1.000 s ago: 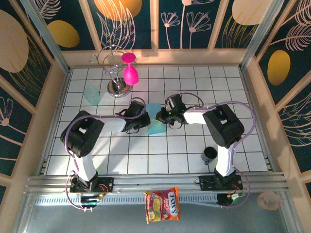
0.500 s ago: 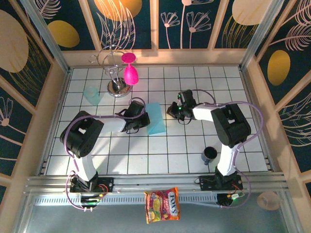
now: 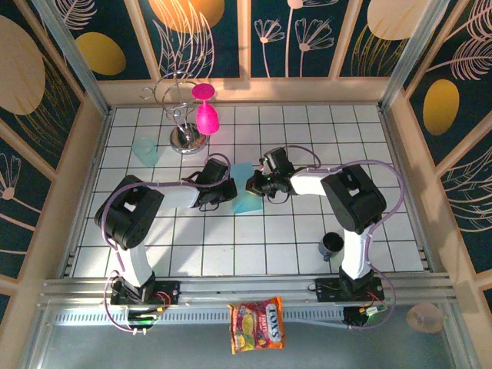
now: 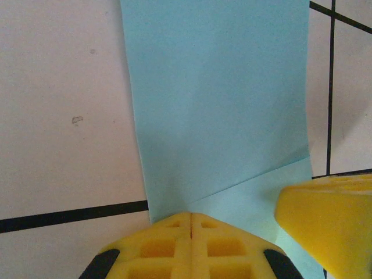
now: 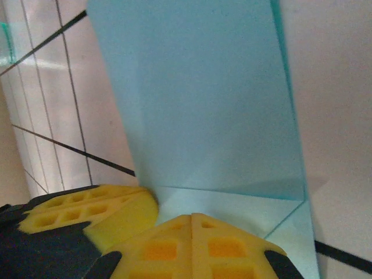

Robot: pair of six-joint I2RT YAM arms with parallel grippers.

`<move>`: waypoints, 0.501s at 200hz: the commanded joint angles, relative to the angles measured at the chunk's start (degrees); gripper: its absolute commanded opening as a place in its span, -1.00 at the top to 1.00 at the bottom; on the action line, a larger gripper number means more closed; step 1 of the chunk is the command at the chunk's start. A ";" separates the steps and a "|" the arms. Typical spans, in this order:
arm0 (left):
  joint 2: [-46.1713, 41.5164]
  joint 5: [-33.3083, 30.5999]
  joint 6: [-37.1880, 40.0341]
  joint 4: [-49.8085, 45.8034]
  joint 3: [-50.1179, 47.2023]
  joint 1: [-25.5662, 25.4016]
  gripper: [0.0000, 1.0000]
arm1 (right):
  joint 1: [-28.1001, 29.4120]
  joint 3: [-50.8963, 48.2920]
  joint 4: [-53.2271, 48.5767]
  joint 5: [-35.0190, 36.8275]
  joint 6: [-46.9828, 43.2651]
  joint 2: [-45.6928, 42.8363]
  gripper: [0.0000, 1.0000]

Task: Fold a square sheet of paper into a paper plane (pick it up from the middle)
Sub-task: Fold the triangle a second time at the center of the table.

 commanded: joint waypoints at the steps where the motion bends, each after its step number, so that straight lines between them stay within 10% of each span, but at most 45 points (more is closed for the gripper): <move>1: -1.31 0.67 1.29 -5.11 0.56 0.45 1.00 | -0.15 1.87 -3.35 0.57 -1.82 1.54 0.96; 100: -8.98 7.48 -1.81 -0.51 -1.85 -1.59 0.95 | -0.18 1.78 -11.12 5.92 -2.69 4.81 0.97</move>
